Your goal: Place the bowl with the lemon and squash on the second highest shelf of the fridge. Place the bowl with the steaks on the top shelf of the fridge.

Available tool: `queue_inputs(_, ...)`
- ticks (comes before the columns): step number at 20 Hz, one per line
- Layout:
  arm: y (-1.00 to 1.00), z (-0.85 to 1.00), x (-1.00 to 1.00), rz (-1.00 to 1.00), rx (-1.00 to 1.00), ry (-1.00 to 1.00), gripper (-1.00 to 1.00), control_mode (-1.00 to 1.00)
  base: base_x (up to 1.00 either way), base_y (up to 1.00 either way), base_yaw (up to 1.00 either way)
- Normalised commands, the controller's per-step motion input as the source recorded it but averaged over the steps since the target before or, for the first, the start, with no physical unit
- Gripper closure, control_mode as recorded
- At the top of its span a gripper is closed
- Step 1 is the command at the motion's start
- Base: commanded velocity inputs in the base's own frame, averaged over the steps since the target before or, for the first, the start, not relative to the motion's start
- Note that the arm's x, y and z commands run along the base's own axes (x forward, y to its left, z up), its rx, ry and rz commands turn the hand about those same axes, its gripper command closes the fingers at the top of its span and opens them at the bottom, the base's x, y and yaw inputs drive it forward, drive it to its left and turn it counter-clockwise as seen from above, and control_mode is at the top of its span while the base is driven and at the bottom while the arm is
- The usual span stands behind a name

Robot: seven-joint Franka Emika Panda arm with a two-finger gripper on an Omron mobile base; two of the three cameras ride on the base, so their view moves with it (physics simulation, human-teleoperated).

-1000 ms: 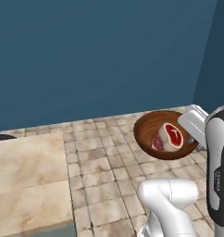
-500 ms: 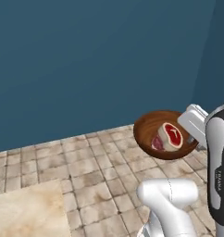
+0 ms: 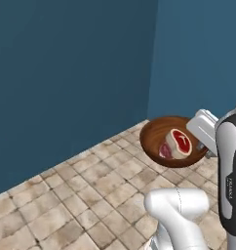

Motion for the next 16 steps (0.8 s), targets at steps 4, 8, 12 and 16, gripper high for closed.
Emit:
queue_inputs(4, 0.00, 0.00, 0.00, 0.00, 0.00, 0.00, 1.00, 1.00, 0.61, 0.00, -0.70)
queue_inputs(8, 0.00, 0.00, 0.00, 0.00, 0.00, 0.00, 1.00, 1.00, 0.43, 0.00, -0.76)
queue_inputs(12, 0.00, 0.00, 0.00, 0.00, 0.00, 0.00, 1.00, 1.00, 0.34, 0.00, -0.78)
queue_inputs(16, 0.00, 0.00, 0.00, 0.00, 0.00, 0.00, 1.00, 1.00, 0.31, 0.00, -0.79)
